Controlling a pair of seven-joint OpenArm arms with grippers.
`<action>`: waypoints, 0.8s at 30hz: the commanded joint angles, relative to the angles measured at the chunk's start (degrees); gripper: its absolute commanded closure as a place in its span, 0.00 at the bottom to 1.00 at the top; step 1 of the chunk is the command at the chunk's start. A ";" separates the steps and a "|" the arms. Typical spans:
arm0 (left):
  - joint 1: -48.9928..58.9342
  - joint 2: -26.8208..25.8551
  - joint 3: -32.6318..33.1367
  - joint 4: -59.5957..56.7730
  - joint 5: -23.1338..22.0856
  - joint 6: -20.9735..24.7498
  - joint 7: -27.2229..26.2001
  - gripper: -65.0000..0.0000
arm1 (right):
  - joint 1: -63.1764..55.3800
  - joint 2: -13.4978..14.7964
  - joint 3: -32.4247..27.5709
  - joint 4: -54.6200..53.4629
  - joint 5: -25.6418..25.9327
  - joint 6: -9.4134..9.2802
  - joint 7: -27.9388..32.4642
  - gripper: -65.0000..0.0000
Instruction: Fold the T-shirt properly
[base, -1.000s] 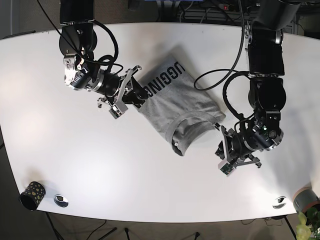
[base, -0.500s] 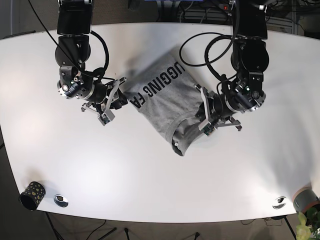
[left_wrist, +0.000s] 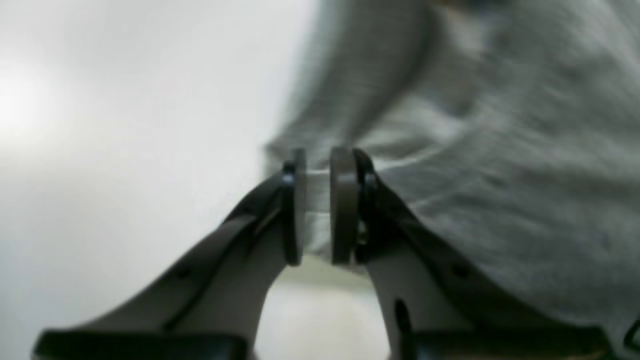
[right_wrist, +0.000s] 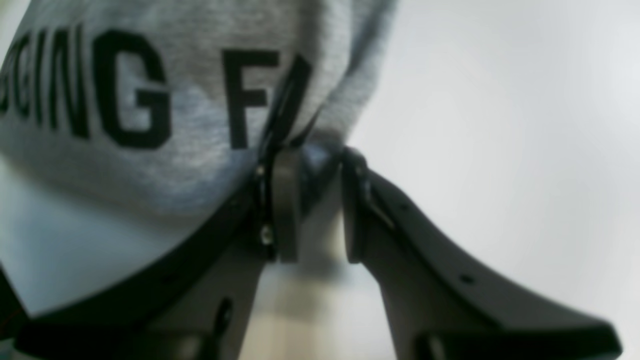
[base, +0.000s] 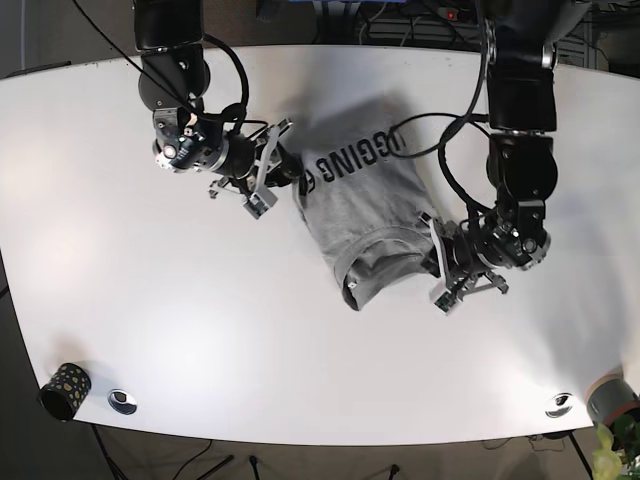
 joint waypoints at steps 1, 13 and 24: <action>-2.64 -1.00 -0.01 0.90 -1.13 -0.08 -0.90 0.89 | -0.67 -1.92 -2.58 2.43 0.02 0.45 -0.50 0.81; -3.26 -2.50 -1.85 12.94 -0.95 -0.08 5.17 0.82 | -1.28 -6.49 -14.36 7.79 0.11 0.27 -0.94 0.81; 6.24 2.16 -4.66 22.18 -0.95 -0.08 5.87 0.57 | -1.55 -4.38 -4.08 9.11 0.55 0.58 -0.94 0.81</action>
